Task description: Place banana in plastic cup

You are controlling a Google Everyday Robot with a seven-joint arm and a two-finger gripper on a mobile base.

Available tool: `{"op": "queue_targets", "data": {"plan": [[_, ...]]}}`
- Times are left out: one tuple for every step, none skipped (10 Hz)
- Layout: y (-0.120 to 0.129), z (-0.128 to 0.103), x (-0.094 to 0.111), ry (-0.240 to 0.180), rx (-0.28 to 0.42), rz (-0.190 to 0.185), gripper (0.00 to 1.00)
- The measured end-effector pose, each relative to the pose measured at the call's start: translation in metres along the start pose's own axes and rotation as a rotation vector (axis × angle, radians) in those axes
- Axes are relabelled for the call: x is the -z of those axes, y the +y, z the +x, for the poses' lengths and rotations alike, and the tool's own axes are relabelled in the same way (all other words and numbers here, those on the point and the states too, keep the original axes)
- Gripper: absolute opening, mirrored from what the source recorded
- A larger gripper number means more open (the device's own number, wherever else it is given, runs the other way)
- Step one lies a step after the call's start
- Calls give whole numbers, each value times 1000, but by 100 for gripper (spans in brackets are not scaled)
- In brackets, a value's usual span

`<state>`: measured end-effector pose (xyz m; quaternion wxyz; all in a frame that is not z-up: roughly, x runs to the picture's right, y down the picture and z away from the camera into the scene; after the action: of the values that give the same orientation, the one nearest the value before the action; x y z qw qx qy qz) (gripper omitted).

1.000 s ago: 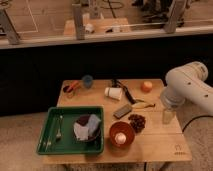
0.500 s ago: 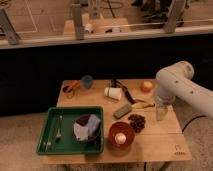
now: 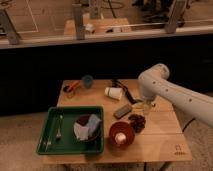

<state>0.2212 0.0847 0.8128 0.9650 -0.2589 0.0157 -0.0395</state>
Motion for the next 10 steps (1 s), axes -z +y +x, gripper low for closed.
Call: {"op": "queue_targets", "data": {"plan": [[1,1,0,2,-1,-2,80],[2,3,0,3,-4,-3,80],[1,2,0,2,-2,-3,80],[0,0,0,1,0,-2,80],[1,1,0,2,-1,-2,80],[1,2,0,2,-2,-3,80],[0,1,0,2,-1,-1,80],[-5,2,-4,5,-13,27,80],[-9,2,-8,6,-19,59,80],[-15,4,-13,1,-26,96,80]]}}
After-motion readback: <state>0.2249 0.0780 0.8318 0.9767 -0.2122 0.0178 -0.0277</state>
